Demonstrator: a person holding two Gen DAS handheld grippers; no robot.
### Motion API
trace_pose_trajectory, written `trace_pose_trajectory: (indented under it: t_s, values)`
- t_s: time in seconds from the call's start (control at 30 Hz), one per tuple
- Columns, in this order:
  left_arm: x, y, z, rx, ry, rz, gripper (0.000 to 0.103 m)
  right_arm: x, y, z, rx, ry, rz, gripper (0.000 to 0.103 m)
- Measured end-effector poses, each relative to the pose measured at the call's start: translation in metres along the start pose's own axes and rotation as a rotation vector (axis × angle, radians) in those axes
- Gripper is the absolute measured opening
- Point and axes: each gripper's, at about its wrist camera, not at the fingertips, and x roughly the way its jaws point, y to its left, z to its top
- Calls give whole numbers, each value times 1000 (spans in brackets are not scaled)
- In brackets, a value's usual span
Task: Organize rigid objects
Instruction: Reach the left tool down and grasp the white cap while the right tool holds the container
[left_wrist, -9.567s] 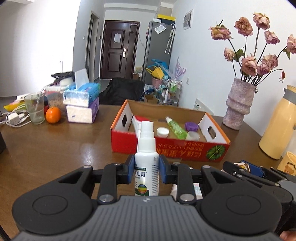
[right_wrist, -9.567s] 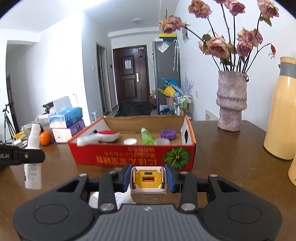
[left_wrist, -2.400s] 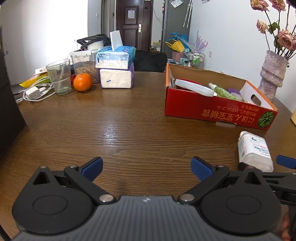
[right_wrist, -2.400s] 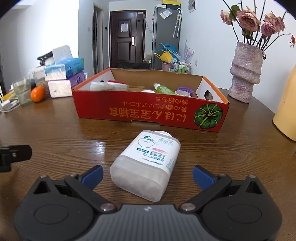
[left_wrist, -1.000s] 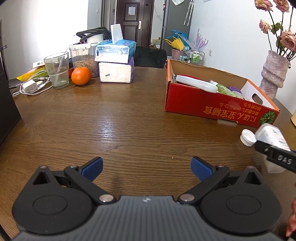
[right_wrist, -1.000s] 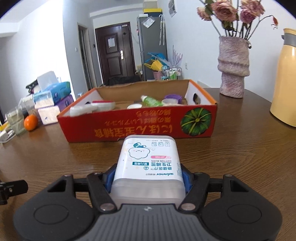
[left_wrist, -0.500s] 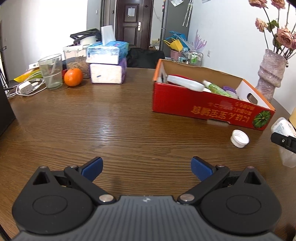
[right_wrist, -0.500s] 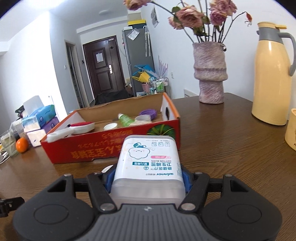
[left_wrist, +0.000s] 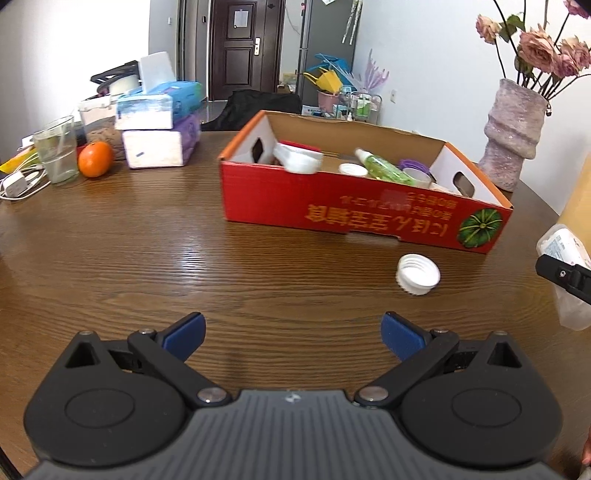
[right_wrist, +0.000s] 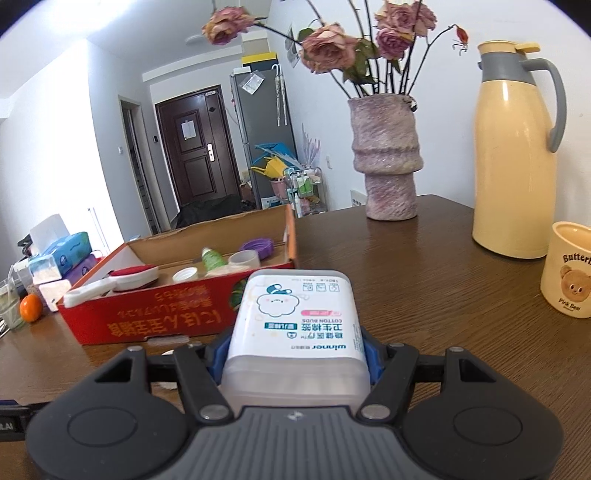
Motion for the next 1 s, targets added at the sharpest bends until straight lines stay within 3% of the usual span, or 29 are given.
trace_pose_trajectory:
  t_s: [0.67,1.0]
  values:
    - [41,-77,12,55,35,-10,103,6,-52,13,-24,-23,-25,65]
    - [68,-97,19,51,49,7,103,16,-73,19,-1,-19,-47,65]
